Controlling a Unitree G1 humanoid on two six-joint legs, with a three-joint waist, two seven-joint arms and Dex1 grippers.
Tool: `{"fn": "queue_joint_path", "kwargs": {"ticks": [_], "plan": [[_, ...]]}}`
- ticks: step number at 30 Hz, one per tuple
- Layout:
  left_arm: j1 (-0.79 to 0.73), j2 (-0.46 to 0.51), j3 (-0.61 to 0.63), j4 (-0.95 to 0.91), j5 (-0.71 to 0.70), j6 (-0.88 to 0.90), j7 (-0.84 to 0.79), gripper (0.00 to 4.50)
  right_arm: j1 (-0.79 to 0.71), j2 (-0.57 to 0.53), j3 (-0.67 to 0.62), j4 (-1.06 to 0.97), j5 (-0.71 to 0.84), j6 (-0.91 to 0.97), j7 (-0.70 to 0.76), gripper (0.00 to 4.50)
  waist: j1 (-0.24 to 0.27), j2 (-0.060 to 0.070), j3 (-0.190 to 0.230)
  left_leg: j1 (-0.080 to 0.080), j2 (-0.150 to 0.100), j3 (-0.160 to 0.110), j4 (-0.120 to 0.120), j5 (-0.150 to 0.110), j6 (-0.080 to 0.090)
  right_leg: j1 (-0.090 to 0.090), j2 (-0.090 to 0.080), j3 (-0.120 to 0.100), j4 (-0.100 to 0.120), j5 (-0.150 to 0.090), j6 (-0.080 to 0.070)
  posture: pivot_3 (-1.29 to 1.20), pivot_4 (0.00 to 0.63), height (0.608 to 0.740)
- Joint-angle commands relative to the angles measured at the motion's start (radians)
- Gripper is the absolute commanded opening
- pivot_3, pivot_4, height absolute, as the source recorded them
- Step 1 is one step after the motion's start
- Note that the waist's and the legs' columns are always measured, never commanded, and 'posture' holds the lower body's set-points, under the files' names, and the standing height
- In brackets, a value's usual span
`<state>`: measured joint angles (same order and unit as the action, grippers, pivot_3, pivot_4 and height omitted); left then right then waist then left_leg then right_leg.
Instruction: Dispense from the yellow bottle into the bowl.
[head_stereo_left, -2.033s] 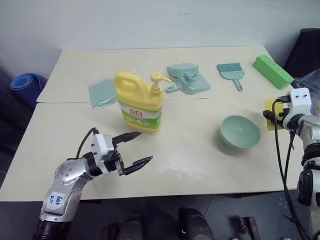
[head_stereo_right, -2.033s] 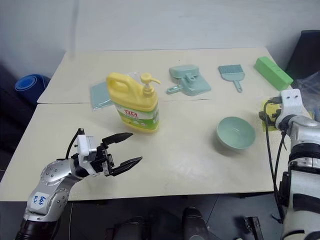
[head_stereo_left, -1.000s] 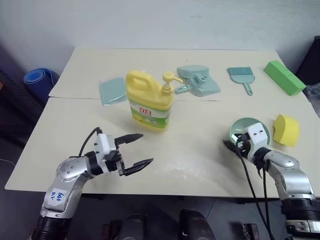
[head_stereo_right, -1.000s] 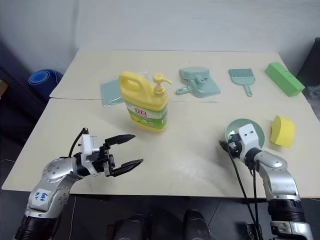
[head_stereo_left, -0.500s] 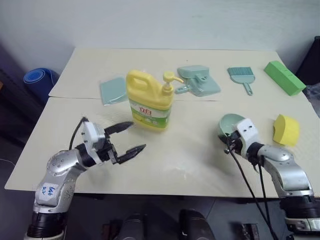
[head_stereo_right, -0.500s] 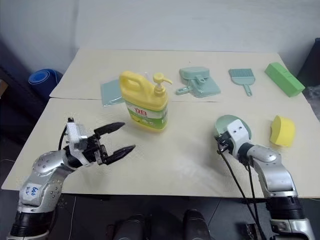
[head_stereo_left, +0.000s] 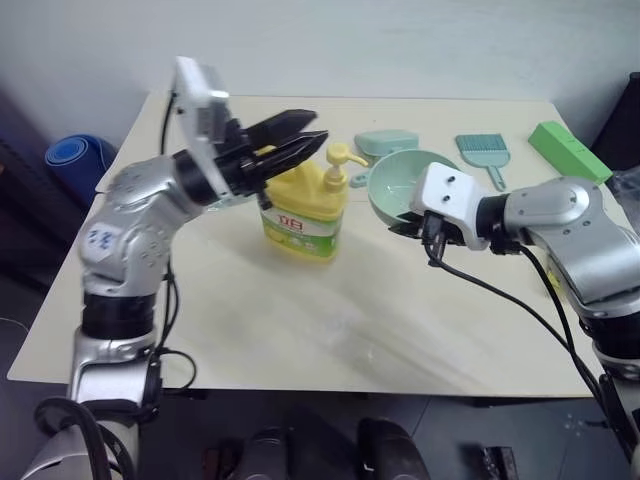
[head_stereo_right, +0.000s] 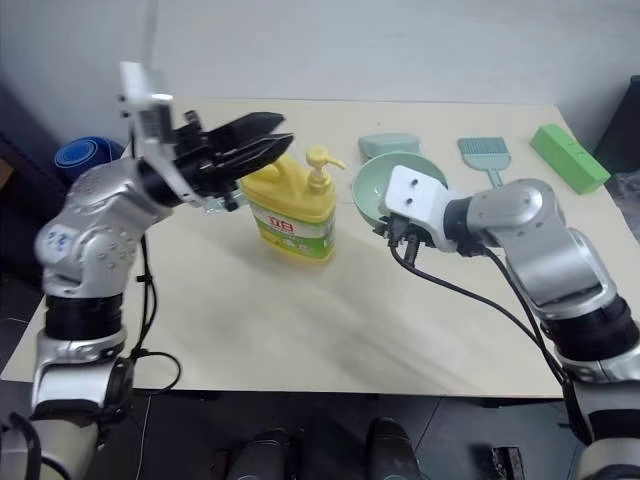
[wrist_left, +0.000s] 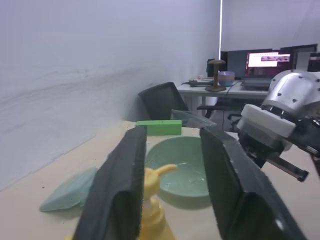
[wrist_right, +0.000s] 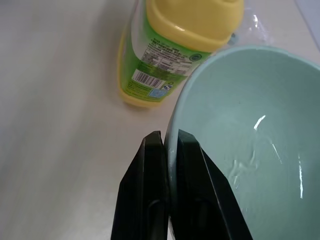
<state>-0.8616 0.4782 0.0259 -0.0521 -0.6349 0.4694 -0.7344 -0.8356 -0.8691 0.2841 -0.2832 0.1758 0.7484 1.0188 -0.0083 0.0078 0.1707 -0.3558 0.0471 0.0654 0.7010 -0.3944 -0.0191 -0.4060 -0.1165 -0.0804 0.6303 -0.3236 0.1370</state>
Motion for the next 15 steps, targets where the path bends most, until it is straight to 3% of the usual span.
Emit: {"fn": "queue_joint_path", "kwargs": {"ticks": [1, 2, 3, 9, 15], "plan": [[-0.067, -0.045, -0.035, 0.069, 0.074, -0.050, 0.005, 0.52, -0.068, 0.019, 0.014, -0.019, -0.008, 0.037, 0.012, 0.00, -0.008, 0.000, 0.000, 0.000, 0.000, 0.000, 0.000, 0.000, 0.000, 0.000, 0.000, 0.000, 0.000, 0.000, 0.000, 0.00, 0.150, 0.740], [-0.085, -0.064, -0.045, 0.098, 0.096, -0.055, 0.020, 0.12, -0.082, 0.026, 0.022, -0.018, -0.006, 0.044, 0.016, 0.00, -0.013, 0.000, 0.000, 0.000, 0.000, 0.000, 0.000, 0.000, 0.000, -0.001, 0.000, 0.000, 0.000, 0.000, 0.000, 0.00, 0.150, 0.740], [-0.104, -0.085, -0.050, 0.126, 0.123, -0.068, 0.042, 0.03, -0.095, 0.034, 0.027, -0.020, -0.002, 0.050, 0.020, 0.00, -0.017, 0.000, 0.000, 0.000, 0.000, 0.000, 0.000, 0.000, 0.000, -0.001, 0.000, 0.000, 0.000, 0.000, 0.000, 0.00, 0.150, 0.740], [-0.159, -0.146, -0.059, 0.219, 0.220, -0.107, 0.082, 0.03, -0.138, 0.064, 0.035, -0.033, 0.015, 0.089, 0.033, 0.00, -0.026, -0.001, 0.001, -0.001, 0.000, 0.000, 0.000, 0.000, 0.000, -0.002, 0.000, 0.000, 0.002, 0.000, 0.000, 0.00, 0.150, 0.740], [-0.167, -0.144, -0.091, 0.253, 0.298, -0.044, 0.105, 0.03, -0.161, 0.103, 0.016, -0.041, 0.054, 0.143, 0.030, 0.00, -0.027, -0.002, 0.001, -0.001, 0.000, 0.000, 0.001, 0.000, 0.000, -0.003, 0.000, 0.000, 0.004, 0.000, 0.000, 0.00, 0.150, 0.740]]}}
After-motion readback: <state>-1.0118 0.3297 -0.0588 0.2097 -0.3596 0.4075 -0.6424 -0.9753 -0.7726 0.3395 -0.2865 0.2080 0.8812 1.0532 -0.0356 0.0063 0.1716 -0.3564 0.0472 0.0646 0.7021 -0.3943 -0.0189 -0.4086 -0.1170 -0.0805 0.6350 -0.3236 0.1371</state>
